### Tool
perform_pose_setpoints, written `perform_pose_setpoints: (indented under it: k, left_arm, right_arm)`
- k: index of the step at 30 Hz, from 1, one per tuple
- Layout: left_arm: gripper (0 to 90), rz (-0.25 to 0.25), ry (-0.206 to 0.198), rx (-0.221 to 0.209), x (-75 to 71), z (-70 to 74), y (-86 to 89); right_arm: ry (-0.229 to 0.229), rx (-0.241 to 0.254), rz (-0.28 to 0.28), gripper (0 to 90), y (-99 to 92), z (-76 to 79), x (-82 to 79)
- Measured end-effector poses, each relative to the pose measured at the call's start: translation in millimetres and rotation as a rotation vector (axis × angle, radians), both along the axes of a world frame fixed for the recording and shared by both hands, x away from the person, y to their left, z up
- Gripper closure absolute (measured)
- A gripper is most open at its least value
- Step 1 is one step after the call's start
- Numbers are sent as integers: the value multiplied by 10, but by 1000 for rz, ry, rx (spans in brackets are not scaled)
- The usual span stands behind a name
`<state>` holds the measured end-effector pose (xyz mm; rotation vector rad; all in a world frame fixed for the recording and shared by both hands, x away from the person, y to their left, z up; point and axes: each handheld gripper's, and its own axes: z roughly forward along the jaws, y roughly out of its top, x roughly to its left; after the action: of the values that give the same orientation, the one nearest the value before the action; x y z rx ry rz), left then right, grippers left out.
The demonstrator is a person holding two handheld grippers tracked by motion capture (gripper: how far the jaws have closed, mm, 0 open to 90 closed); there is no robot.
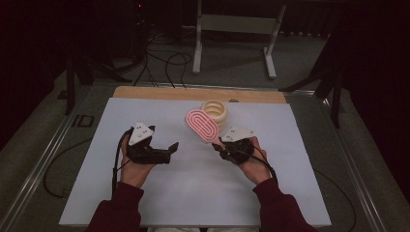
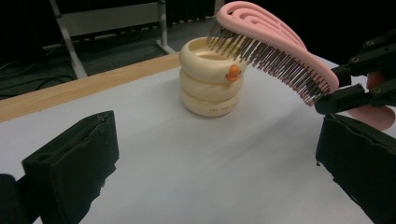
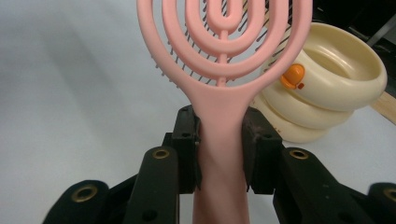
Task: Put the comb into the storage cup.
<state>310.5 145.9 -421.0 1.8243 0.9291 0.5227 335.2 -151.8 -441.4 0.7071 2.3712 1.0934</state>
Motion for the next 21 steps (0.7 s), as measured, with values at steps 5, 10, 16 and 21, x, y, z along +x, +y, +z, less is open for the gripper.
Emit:
perform_pose_setpoints:
  k: [5,10,16,21]
  left_arm:
    - [0,-22,9,-17,43,2,-93]
    - [0,-35,18,-40,80,11,-209]
    - [0,-45,33,-63,130,14,-358]
    - [0,-54,41,-70,168,15,-462]
  right_arm:
    - [-5,9,-1,699,27,1,-14]
    - [-13,19,-5,699,64,3,-29]
    - [-27,25,-3,699,93,14,-51]
    - [-35,33,1,699,106,6,-61]
